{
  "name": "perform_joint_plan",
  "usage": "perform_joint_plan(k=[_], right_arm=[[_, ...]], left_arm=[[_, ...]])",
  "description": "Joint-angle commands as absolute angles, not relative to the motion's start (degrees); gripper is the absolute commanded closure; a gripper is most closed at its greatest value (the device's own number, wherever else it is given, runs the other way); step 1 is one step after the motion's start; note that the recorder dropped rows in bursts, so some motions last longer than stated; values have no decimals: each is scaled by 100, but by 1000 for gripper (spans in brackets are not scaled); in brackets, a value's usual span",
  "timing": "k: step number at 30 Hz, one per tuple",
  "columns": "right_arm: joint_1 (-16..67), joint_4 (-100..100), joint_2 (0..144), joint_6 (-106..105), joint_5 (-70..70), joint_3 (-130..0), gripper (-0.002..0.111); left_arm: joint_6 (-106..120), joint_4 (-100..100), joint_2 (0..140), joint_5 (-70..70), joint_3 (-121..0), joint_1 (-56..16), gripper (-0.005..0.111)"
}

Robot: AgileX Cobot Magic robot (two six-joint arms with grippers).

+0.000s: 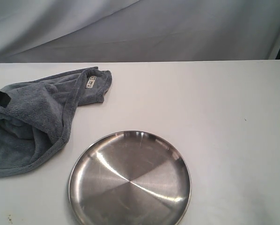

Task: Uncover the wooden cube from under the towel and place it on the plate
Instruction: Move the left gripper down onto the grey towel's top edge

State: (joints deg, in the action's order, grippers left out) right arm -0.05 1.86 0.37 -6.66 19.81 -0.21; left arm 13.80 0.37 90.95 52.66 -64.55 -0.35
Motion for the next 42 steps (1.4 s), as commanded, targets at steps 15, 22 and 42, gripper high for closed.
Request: perform_joint_plan(k=[15, 22, 42], right_arm=[[-51, 215, 0, -686, 1967, 0, 108], [-51, 215, 0, -686, 1967, 0, 108], [-51, 215, 0, -686, 1967, 0, 108]], left_arm=[[5135, -1302, 9596, 5632, -6501, -68, 105], [6582, -2968, 10257, 5679, -6573, -68, 105], [5423, -3443, 10648, 2159, -7765, -58, 105]])
